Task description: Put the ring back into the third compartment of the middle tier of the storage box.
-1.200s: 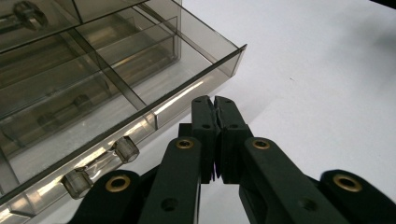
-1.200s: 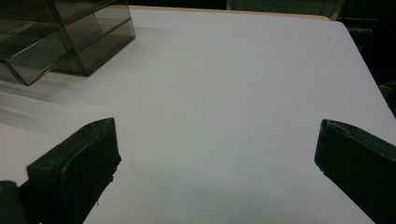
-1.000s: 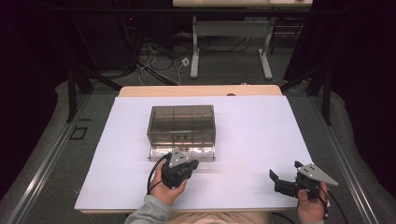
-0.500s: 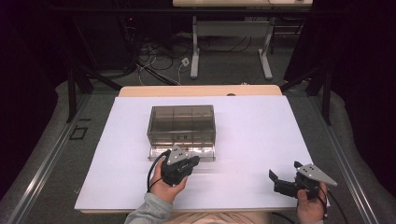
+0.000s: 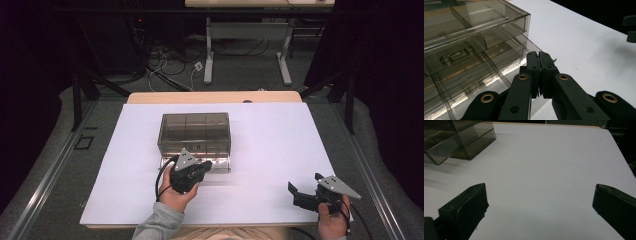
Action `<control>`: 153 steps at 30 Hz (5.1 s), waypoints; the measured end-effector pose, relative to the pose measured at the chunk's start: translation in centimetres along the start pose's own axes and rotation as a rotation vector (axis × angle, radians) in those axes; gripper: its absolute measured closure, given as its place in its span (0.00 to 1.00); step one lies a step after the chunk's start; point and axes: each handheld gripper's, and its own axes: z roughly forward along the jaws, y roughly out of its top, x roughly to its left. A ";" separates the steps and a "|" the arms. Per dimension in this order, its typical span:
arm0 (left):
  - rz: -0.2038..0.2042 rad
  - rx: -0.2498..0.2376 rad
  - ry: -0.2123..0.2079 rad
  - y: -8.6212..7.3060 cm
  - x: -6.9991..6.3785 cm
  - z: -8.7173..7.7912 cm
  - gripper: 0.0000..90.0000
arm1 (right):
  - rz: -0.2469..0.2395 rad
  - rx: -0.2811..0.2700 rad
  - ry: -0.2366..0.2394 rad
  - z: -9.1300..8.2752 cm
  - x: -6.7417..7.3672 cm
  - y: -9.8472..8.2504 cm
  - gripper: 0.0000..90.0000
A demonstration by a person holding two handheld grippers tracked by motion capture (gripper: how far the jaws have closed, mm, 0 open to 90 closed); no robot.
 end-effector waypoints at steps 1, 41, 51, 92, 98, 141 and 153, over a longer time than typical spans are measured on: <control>-0.004 -0.001 -0.001 0.1 0.0 0.0 0.98 | 0.000 0.000 0.000 0.0 0.0 0.0 0.00; -0.029 -0.042 -0.001 1.8 0.7 2.1 0.98 | -0.004 0.005 -0.003 -0.1 0.0 -0.1 0.00; -0.032 -0.023 -0.003 1.3 0.9 3.0 0.98 | -0.007 0.010 -0.001 -0.1 0.0 0.0 0.00; -0.026 0.021 0.004 0.3 1.3 4.3 0.97 | -0.005 0.009 0.013 0.1 0.0 -0.1 0.00; -0.028 0.021 0.004 0.3 1.1 4.3 0.91 | -0.010 0.010 0.012 0.1 0.0 -0.1 0.00; -0.021 -0.051 0.115 0.6 2.8 1.2 0.37 | 0.006 0.015 0.012 -0.1 -0.4 -0.2 0.00; -0.061 -0.067 0.130 0.1 3.4 -1.9 0.33 | 0.011 0.011 0.010 -0.2 -0.3 -0.2 0.00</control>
